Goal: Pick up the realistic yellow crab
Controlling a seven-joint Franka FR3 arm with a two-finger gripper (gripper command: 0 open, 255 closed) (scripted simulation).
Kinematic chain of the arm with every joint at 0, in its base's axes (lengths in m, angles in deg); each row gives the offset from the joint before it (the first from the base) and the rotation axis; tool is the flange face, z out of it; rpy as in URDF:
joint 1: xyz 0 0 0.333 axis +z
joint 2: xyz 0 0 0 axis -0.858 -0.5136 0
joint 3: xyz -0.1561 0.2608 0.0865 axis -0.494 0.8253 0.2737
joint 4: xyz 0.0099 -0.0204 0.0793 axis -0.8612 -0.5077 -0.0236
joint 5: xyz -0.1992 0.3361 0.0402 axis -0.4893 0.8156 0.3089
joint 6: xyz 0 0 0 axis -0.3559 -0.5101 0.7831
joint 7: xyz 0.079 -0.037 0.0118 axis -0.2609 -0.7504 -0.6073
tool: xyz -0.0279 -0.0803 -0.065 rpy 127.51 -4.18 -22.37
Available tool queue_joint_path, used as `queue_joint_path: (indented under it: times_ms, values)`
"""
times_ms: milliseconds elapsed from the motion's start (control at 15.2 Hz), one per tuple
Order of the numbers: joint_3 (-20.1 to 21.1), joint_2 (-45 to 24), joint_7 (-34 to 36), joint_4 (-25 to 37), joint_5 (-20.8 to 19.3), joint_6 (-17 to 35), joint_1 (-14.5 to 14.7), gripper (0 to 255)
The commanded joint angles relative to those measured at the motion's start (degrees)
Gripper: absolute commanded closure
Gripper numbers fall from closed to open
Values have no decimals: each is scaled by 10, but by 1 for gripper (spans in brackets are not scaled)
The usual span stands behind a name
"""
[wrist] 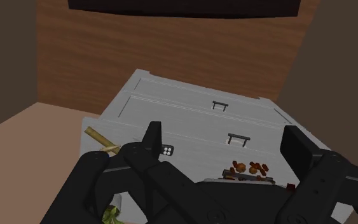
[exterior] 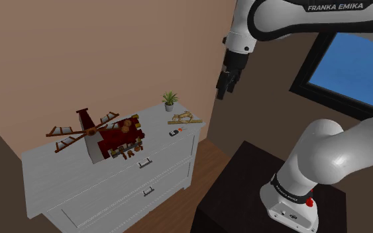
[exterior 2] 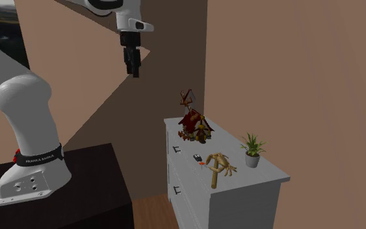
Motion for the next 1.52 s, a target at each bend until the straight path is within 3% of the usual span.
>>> queue_joint_path:
  times_ms: [0,726,1452]
  values:
    - [-4,-23,-3,-14,-2,45,-4,0]
    - [-28,-211,-23,-36,6,289,-18,0]
    - [-49,-453,-73,49,67,475,-26,0]
